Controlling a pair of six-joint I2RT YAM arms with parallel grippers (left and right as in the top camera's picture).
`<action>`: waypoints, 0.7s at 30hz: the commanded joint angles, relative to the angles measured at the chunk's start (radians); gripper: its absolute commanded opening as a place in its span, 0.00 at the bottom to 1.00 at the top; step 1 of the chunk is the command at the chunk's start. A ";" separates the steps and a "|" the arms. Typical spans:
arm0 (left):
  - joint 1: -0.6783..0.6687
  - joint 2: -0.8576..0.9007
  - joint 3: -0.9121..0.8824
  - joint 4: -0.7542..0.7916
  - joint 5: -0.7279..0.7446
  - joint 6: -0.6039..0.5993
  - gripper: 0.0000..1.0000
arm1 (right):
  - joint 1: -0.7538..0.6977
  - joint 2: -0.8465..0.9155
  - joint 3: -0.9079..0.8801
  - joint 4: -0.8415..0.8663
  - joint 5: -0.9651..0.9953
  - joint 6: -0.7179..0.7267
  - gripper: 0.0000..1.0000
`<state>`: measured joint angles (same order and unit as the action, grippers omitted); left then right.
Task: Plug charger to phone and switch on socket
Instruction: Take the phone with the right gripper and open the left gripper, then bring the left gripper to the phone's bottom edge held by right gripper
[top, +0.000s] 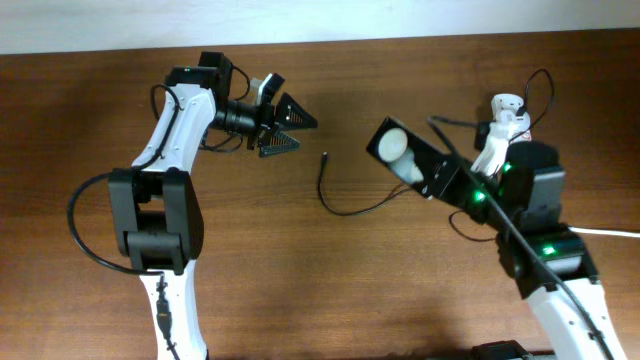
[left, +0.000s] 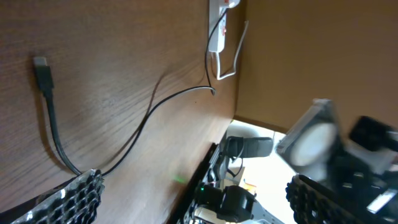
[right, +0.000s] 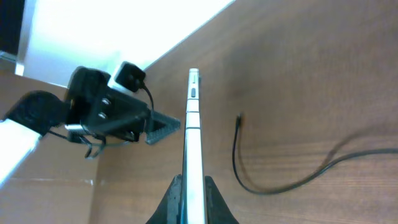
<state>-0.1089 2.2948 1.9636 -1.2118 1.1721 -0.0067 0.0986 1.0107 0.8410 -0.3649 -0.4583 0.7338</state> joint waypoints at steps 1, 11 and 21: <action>0.000 -0.038 0.006 0.004 0.064 0.023 1.00 | -0.006 -0.013 -0.090 0.119 -0.043 0.100 0.04; -0.003 -0.038 0.005 0.004 0.117 0.022 1.00 | 0.036 0.187 -0.134 0.506 -0.027 0.384 0.04; -0.003 -0.038 0.005 0.004 0.153 0.022 1.00 | 0.145 0.381 -0.134 0.752 0.108 0.644 0.04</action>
<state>-0.1101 2.2948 1.9636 -1.2091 1.2896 -0.0032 0.2138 1.3827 0.6991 0.3641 -0.4404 1.2827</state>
